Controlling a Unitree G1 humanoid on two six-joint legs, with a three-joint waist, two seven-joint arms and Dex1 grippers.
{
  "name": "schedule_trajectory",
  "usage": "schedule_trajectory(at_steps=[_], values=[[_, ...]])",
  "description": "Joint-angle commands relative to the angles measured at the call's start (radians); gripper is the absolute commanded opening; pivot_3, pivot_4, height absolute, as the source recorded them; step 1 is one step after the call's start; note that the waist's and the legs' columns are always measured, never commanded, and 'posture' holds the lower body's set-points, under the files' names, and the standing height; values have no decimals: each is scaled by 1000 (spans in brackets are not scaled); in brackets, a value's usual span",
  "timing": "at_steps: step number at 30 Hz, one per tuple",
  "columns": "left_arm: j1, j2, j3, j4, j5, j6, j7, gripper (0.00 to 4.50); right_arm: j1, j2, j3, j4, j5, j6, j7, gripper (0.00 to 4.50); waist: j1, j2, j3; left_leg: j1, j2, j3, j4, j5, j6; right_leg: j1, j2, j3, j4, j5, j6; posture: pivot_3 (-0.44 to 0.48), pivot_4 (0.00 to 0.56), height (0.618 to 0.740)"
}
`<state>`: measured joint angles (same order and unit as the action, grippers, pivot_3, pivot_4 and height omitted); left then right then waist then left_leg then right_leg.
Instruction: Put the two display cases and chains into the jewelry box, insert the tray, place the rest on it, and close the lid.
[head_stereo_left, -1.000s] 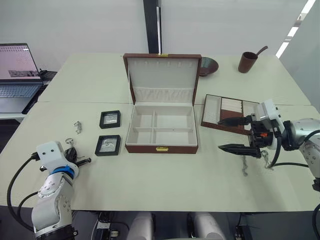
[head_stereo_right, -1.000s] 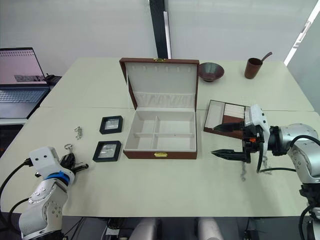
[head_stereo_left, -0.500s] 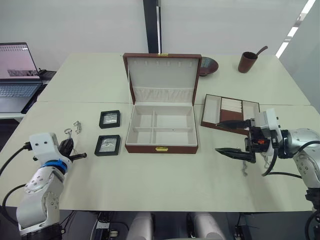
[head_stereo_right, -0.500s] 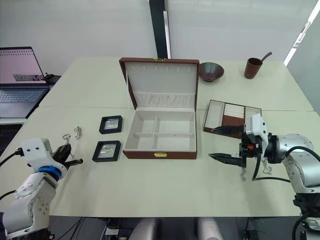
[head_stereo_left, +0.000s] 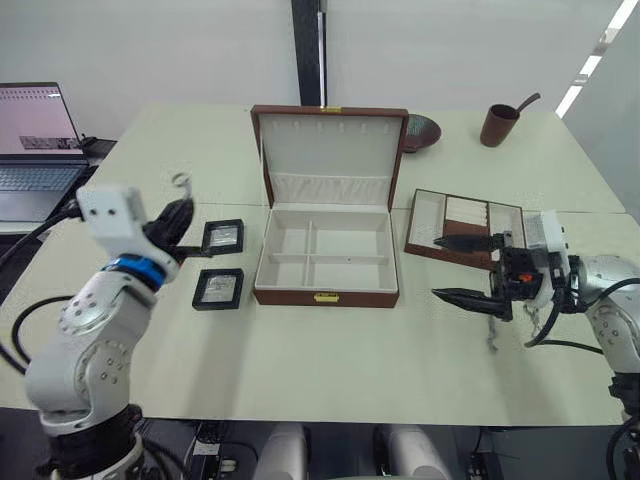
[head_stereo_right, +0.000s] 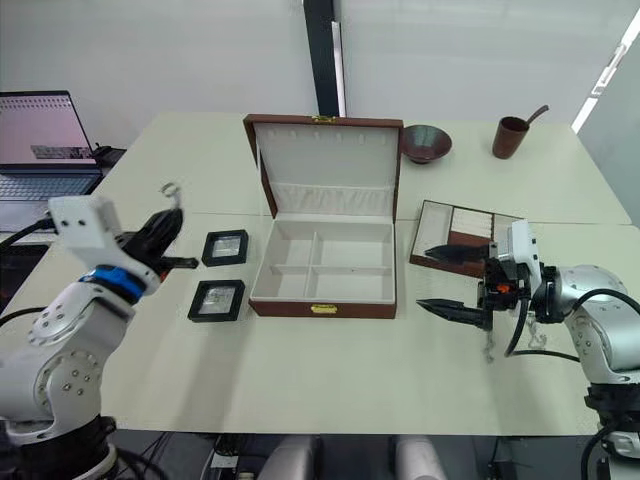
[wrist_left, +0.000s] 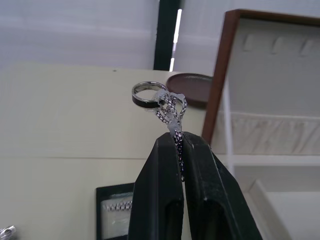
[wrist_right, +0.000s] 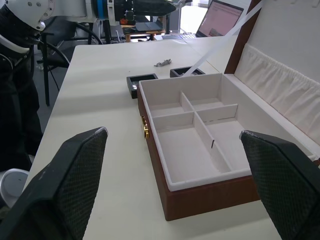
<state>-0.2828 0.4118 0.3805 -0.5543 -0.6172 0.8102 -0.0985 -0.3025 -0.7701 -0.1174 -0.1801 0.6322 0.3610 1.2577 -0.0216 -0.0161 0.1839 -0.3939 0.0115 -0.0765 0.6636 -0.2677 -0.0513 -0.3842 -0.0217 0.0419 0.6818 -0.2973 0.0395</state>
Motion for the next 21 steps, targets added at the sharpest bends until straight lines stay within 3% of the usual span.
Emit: schedule_trajectory(at_steps=[1, 8, 21], values=[[-35, -55, -82, -60, -20, 38, 50, 18, -10, -8, -29, -34, 23, 9, -10, 4500, 0, 0, 0, 0, 0, 0, 0, 0, 0, 0, 0, 0, 0, 0, 0, 0, 150, 740], [-32, -142, -219, -31, 25, 34, 74, 18, 2, -12, -33, -43, 17, 8, -34, 4500, -6, 0, 0, 0, 0, 1, 0, 0, 0, 0, 1, 0, 0, 0, 0, 0, 150, 740], [-60, -167, -285, 130, 135, -33, 39, 18, -5, -12, -40, -51, 23, 28, -79, 4500, -3, 0, 0, 0, -1, 2, 0, 0, 0, 0, 1, 0, 0, 0, 0, 0, 150, 740]])
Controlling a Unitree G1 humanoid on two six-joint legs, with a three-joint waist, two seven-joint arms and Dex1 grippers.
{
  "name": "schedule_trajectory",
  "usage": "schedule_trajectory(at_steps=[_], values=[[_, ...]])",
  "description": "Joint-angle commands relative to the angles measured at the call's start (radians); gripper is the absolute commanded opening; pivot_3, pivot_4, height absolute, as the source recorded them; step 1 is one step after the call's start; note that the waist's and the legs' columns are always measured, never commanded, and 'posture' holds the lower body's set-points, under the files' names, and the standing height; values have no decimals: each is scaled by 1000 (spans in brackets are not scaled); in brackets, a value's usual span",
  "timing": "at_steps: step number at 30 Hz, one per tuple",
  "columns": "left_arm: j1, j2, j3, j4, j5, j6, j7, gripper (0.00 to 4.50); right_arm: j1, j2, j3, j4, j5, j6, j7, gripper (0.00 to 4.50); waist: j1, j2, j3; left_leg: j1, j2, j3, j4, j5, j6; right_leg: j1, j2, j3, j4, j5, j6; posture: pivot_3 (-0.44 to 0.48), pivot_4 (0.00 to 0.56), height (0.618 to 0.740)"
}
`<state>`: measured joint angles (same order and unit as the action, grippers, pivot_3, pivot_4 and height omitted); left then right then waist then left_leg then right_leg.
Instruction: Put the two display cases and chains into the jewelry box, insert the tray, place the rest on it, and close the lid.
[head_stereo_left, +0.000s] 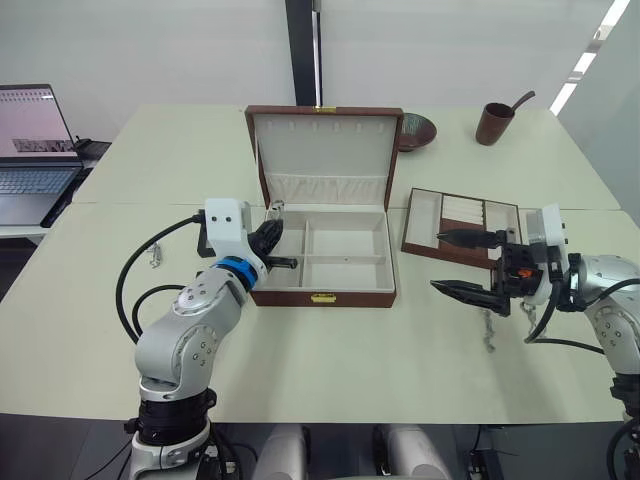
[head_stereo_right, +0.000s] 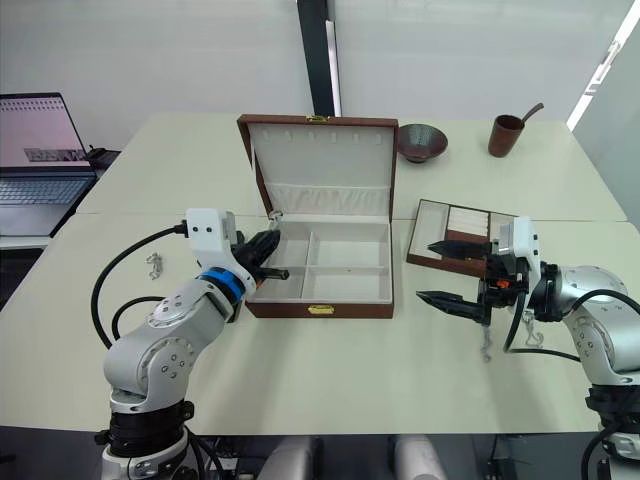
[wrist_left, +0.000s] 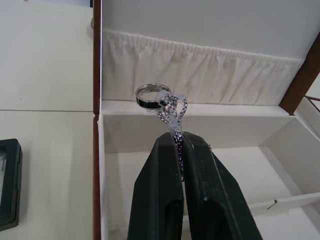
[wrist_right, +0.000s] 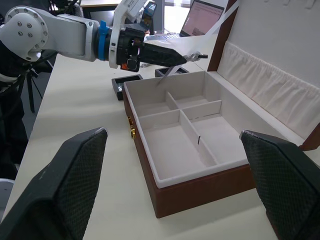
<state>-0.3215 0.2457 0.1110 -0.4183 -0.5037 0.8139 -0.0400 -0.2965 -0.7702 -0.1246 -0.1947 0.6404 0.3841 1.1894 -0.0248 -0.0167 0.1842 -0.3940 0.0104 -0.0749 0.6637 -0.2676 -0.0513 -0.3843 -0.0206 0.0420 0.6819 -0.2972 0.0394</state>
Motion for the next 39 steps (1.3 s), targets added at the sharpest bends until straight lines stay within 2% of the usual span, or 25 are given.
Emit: schedule_trajectory(at_steps=[1, 16, 28, 31, 39], values=[[-23, -1, -16, 3, 27, -40, -23, 18, -12, -12, -33, -37, 15, 6, -13, 4500, 0, 0, 0, 0, 0, 0, 0, 0, 0, 0, 0, 0, 0, 0, 0, 0, 150, 740], [-52, 3, -7, 103, 93, -84, -55, 18, -29, -12, -32, -33, 14, 11, -34, 4500, -1, 0, 0, 0, 0, 0, 0, 0, 0, 0, 0, 0, 0, 0, 0, 0, 150, 740], [-50, -18, 2, 116, 106, -87, -61, 18, -34, -17, -28, -31, 12, 17, -36, 4500, 0, 0, 0, 0, 0, 0, 0, 0, 0, 0, 0, 0, 0, 0, 0, 0, 150, 740], [-49, -27, 3, 115, 106, -95, -60, 717, -33, -18, -28, -30, 11, 15, -33, 4500, 0, 0, 0, 0, 0, 0, 0, 0, 0, 0, 0, 0, 0, 0, 0, 0, 150, 740], [-59, -42, 4, 112, 102, -98, -64, 3228, -40, -16, -24, -26, 9, 17, -33, 4500, 0, 0, 0, 0, 0, 0, 0, 0, 0, 0, 0, 0, 0, 0, 0, 0, 150, 740]])
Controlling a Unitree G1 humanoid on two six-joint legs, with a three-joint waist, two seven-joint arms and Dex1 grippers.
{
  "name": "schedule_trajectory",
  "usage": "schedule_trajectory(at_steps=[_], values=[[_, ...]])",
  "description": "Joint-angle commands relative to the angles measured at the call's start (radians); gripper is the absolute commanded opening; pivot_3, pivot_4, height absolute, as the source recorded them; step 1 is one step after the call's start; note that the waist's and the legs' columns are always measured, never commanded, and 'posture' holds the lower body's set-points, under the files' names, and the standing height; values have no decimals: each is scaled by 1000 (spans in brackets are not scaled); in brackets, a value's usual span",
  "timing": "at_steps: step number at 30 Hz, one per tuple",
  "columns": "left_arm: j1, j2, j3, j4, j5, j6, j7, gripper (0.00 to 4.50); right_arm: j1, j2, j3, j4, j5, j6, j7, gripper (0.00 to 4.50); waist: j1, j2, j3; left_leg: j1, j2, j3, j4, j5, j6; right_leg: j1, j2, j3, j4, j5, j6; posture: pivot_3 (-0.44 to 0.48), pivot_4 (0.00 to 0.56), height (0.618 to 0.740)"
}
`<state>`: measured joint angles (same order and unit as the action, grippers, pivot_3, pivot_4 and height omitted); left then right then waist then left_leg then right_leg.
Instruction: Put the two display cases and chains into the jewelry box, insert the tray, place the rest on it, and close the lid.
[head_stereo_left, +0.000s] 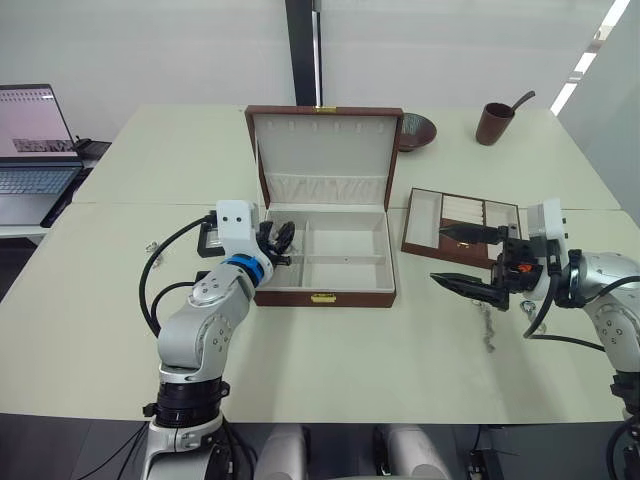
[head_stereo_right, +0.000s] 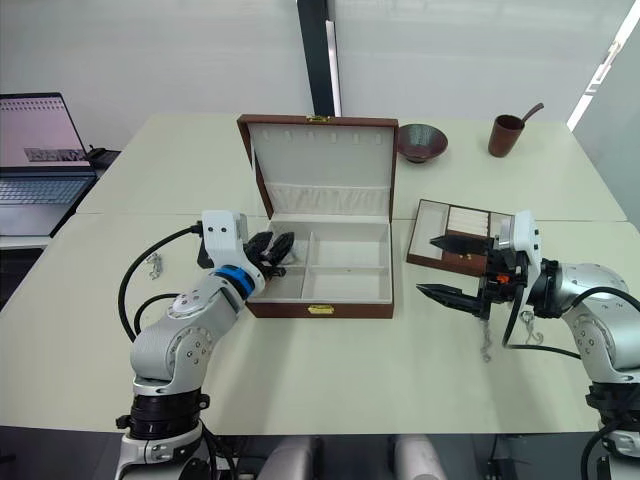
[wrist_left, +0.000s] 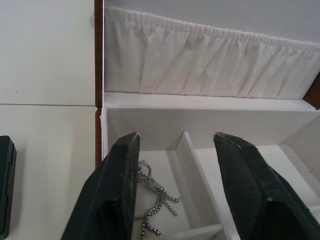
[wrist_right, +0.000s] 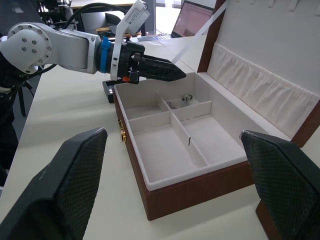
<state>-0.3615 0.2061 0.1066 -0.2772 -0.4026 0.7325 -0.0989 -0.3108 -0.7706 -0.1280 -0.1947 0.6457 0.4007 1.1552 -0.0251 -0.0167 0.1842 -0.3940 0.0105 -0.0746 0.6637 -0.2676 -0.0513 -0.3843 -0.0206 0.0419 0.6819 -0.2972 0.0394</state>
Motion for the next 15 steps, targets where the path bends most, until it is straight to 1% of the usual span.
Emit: schedule_trajectory(at_steps=[1, 4, 7, 12, 15], values=[[-21, -3, 8, -29, 0, -17, -8, 3578, -28, -16, -20, -25, 3, 0, 0, 4500, 0, 0, 0, 0, 0, 0, 0, 0, 0, 0, 0, 0, 0, 0, 0, 0, 150, 740], [-23, -3, 5, -31, -4, -17, -18, 4485, -27, -16, -21, -26, 1, 0, 0, 4500, 0, 0, 0, 0, 0, 0, 0, 0, 0, 0, 0, 0, 0, 0, 0, 0, 150, 740], [-24, -6, 6, -32, -9, -14, -25, 4485, -25, -17, -22, -27, 1, 1, -1, 4500, 0, 0, 0, 0, 0, 0, 0, 0, 0, 0, 0, 0, 0, 0, 0, 0, 150, 740], [-27, 3, -9, -54, -51, 3, -90, 4485, -20, -27, -23, -17, -9, -1, 4, 4500, 0, 0, 0, 0, 0, 0, 0, 0, 0, 0, 0, 0, 0, 0, 0, 0, 150, 740], [-20, 32, 2, -79, -97, 11, -154, 4485, -15, -33, -26, -18, -6, 4, 3, 4500, 0, 0, 0, 0, 0, 0, 0, 0, 0, 0, 0, 0, 0, 0, 0, 0, 150, 740]])
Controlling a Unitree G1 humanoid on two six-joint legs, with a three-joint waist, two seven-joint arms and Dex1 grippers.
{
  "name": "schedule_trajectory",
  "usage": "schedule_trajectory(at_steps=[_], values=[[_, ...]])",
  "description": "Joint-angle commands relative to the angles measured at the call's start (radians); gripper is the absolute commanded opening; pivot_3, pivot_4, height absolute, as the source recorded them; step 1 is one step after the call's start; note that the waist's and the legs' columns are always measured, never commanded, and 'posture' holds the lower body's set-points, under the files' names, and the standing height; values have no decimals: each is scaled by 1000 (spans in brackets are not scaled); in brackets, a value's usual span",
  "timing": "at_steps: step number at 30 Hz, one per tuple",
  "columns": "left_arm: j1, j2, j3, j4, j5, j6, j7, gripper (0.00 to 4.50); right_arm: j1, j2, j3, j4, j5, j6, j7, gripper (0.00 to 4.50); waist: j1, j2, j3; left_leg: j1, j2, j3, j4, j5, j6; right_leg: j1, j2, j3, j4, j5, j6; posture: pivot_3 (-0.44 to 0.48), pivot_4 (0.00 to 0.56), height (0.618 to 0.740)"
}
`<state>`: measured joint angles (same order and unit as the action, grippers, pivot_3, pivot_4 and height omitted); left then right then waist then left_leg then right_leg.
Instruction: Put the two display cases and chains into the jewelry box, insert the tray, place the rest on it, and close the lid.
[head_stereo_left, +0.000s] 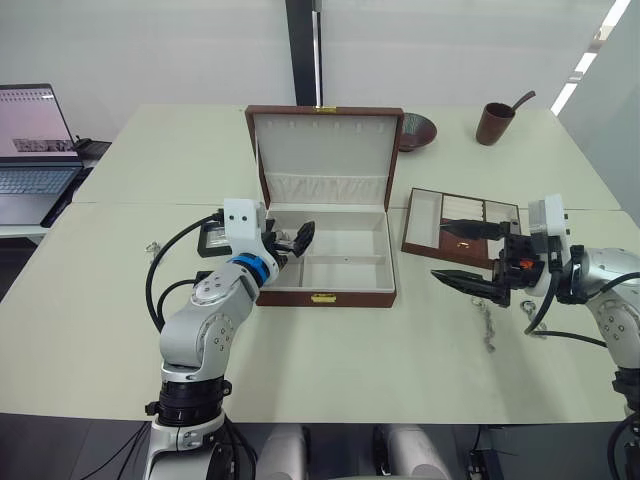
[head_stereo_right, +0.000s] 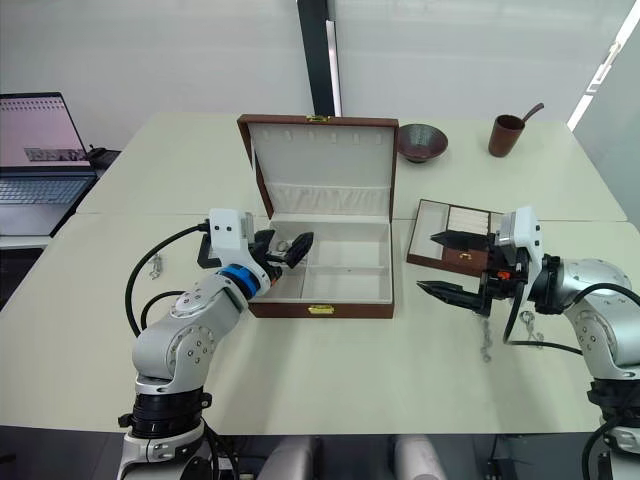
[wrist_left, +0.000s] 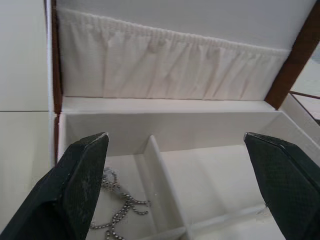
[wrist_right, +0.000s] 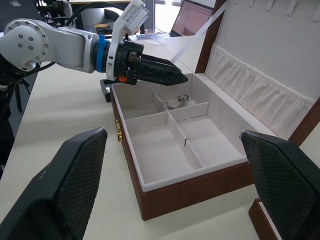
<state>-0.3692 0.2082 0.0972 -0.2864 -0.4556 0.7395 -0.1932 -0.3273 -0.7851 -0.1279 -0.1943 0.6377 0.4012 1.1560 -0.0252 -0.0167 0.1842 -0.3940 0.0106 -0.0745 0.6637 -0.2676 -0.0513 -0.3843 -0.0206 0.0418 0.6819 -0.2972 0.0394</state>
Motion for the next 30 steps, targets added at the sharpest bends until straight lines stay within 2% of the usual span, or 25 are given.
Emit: schedule_trajectory(at_steps=[1, 5, 8, 14, 17, 21, 30], values=[[-9, 42, 16, -78, -59, 6, -81, 4485, 4, -21, -28, -20, 3, 7, 2, 4500, -1, 0, 0, 0, 0, 0, 0, 0, 0, 0, 0, 0, 0, 0, 0, 0, 150, 740], [29, 128, 87, -128, -168, 41, -188, 4485, 30, -49, -44, -12, 9, 24, 14, 4500, -1, 0, 0, 0, 0, 0, 0, 0, 0, 0, 0, 0, 0, 0, 0, 0, 150, 740], [78, 238, 195, -150, -287, 68, -305, 4485, 51, -75, -73, 22, 12, 34, 21, 4500, -5, 0, 0, 0, 1, 0, 0, 0, 0, 0, 0, 0, 0, 0, 0, 0, 150, 740], [232, 468, 393, -129, -394, 78, -500, 4485, 100, -114, -154, 179, -42, -18, 19, 4500, -4, 0, 0, 1, 1, 1, -1, 0, 0, 0, 0, 1, 0, 0, 0, 0, 150, 740], [313, 547, 462, -112, -390, 51, -563, 4485, 116, -126, -193, 255, -63, -48, 21, 4500, -3, 1, 0, 0, 1, 2, -1, 0, 0, -1, 0, 1, -1, 0, 0, 0, 150, 740], [395, 608, 562, -16, -311, -27, -596, 4485, 120, -142, -238, 364, -90, -80, 21, 4500, -3, 1, 1, 1, 1, 2, -1, 0, 0, 0, 0, 1, 0, 0, 0, 0, 150, 740], [509, 609, 681, 203, -141, -230, -571, 4485, 128, -137, -273, 584, -159, -191, -3, 4500, -4, 1, 1, 2, 2, 3, -2, 0, 0, -1, 0, 2, -1, 0, -1, 0, 150, 740]])
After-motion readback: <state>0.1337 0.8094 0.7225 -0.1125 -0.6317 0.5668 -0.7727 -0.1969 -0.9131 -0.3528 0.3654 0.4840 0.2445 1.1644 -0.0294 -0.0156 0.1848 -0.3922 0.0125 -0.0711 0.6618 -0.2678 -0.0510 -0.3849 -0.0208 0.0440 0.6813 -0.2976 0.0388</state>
